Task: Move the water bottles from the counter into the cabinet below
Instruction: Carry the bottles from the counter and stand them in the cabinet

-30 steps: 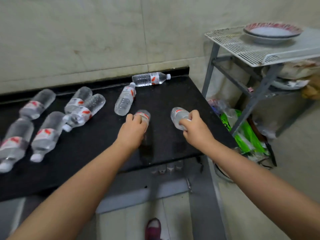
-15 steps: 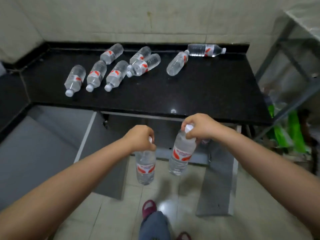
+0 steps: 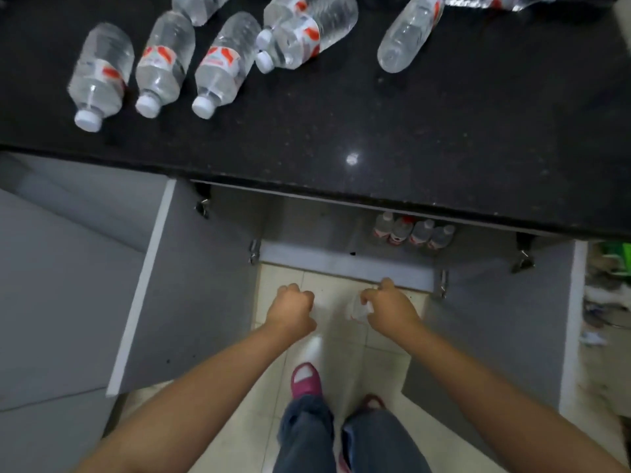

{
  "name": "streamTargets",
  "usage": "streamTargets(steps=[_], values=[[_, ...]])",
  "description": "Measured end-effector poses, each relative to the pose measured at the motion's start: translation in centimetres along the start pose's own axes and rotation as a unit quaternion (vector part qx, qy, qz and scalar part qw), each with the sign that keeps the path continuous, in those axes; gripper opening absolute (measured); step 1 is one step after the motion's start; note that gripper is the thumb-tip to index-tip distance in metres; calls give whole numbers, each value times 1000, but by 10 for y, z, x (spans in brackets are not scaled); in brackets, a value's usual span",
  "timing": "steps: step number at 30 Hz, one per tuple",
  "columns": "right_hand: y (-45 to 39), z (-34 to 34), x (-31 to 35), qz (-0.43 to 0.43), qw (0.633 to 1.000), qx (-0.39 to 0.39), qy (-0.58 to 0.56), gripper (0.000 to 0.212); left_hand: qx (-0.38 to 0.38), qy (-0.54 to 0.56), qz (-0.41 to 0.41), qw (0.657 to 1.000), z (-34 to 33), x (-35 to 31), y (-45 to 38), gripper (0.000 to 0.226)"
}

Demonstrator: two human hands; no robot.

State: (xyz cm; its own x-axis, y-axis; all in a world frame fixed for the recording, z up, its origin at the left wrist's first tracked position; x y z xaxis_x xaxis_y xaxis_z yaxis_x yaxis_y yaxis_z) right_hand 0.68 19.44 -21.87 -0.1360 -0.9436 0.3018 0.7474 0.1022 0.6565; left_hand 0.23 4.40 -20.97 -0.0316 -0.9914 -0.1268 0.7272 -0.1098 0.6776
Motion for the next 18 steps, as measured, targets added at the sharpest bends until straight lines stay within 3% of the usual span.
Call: streamTargets(steps=[13,18], values=[[-267,-81,-90,-2,997,-83,9,37,-139,64,3,988,-76,0,-287,30],[-330,-88,-102,24,988,-147,36,33,-207,2,-13,978,-88,-4,-355,31]])
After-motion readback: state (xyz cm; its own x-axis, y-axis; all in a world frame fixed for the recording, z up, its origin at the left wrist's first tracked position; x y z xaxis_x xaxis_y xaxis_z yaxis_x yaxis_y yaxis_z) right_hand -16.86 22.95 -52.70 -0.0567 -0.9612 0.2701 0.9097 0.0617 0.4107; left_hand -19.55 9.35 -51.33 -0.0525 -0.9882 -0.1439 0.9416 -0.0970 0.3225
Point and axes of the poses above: each hand's wrist, its own y-axis away from the middle knuckle, its own z-axis out of the back of the hand, x = y × z, the point moved 8 cm from there along -y, towards the middle knuckle, and after that the axes turned 4 degrees about -y, right-handed, at the moved point
